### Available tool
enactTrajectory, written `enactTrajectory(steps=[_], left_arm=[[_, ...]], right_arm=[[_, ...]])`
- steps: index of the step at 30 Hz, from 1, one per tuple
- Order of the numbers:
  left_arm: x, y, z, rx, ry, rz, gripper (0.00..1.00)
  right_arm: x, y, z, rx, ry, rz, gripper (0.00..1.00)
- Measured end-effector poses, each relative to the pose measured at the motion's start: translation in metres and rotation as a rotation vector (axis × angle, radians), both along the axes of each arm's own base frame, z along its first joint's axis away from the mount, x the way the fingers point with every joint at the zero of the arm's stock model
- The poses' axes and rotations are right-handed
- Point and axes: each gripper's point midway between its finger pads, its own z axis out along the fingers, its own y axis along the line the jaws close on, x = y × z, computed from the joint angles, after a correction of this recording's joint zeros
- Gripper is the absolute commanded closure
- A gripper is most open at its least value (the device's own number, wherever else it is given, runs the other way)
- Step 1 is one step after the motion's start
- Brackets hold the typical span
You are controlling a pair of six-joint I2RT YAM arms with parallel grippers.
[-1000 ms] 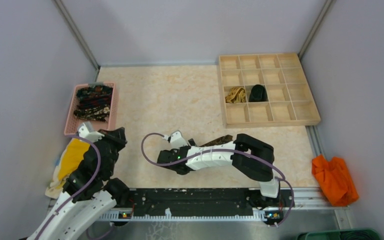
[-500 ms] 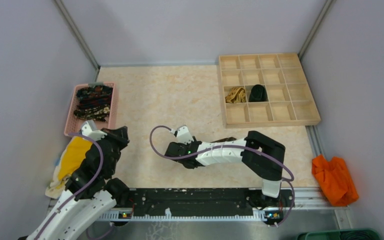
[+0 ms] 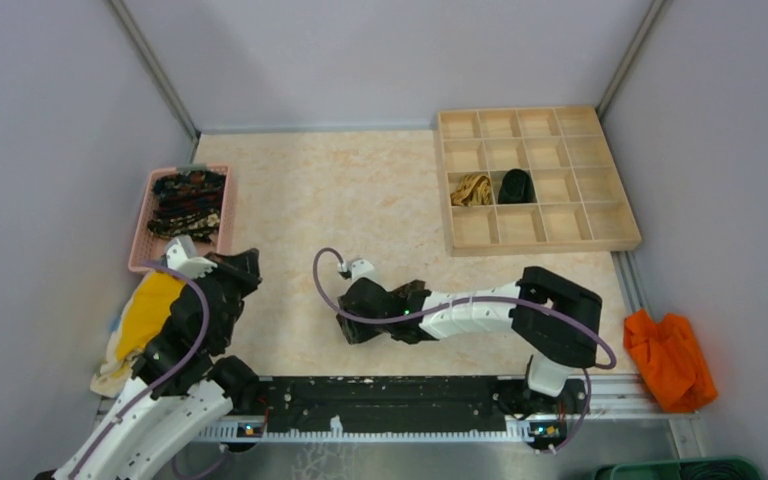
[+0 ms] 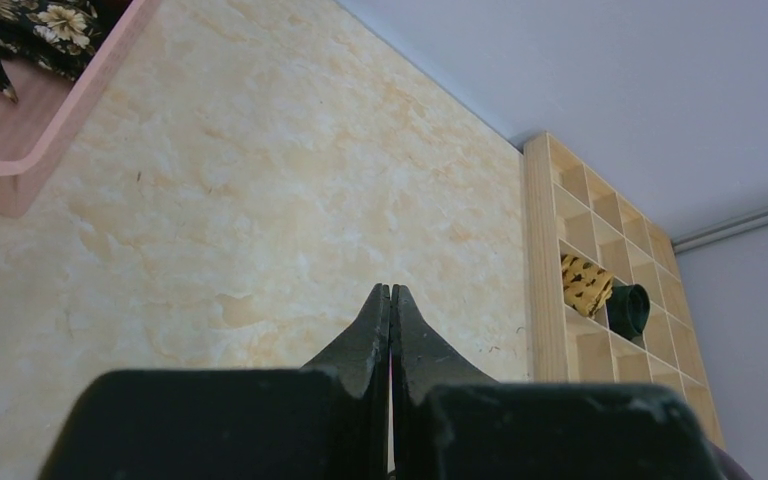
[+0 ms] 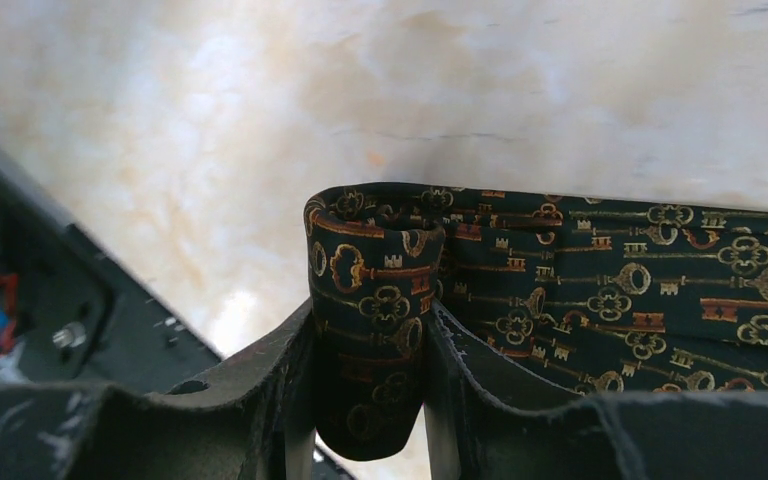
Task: Roll the ties
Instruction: Roll the tie at the center of the board.
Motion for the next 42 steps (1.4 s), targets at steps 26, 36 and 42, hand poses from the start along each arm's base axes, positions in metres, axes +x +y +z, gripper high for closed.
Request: enactTrajectory(steps=[26, 36, 42], left_arm=[[0.042, -0.075, -0.028, 0.087, 0.088, -0.225, 1.00], [0.048, -0.083, -0.036, 0.102, 0.110, -0.237, 1.00], [0.052, -0.088, -0.038, 0.100, 0.112, -0.251, 1.00]], right_arm=[[-0.007, -0.026, 0.020, 0.553, 0.286, 0.053, 0.64], [0.003, -0.029, 0.010, 0.567, 0.302, 0.057, 0.63], [0.004, -0.035, 0.000, 0.521, 0.289, 0.054, 0.42]])
